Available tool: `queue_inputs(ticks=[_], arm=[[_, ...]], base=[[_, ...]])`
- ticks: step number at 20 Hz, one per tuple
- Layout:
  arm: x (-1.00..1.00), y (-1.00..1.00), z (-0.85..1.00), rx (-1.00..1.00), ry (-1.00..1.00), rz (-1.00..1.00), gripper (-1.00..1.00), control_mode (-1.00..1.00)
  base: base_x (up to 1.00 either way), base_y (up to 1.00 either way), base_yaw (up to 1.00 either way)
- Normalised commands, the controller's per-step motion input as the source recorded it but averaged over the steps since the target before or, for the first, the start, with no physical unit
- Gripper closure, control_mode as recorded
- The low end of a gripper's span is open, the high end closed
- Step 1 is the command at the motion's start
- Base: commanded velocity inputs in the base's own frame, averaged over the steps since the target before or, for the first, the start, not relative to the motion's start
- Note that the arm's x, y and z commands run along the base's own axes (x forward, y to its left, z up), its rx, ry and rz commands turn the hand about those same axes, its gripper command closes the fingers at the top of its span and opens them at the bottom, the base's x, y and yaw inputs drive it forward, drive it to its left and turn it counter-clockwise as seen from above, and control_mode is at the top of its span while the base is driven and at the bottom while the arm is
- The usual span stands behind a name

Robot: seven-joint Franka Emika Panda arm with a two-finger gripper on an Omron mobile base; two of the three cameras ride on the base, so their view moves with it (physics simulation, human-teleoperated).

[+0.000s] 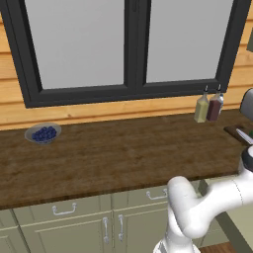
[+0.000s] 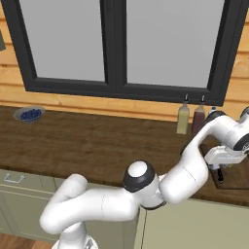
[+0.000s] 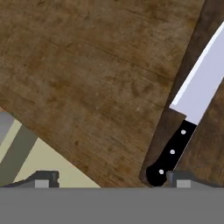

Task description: Place the appropriate cutting tool for cutting the broccoli skin on the cutting board.

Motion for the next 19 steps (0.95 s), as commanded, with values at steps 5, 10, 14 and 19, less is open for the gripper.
queue_inputs(ticks=[5,10,14,19], arm=[[-0.83,1.00,0.18,-0.08,0.06,0.00,-1.00,-1.00],[-0.87,0.92,0.36,-0.09,0.01,0.00,-1.00,-1.00],[-0.97,0.90,0.31,-0.12,0.00,-0.04,-1.00,-1.00],[-0.97,0.97,0.26,-0.13,0.00,-0.05,-1.00,-1.00]], base=[[0.00,0.00,0.00],[0.00,0.00,0.00],[0.00,0.00,0.00],[0.00,0.00,0.00]])
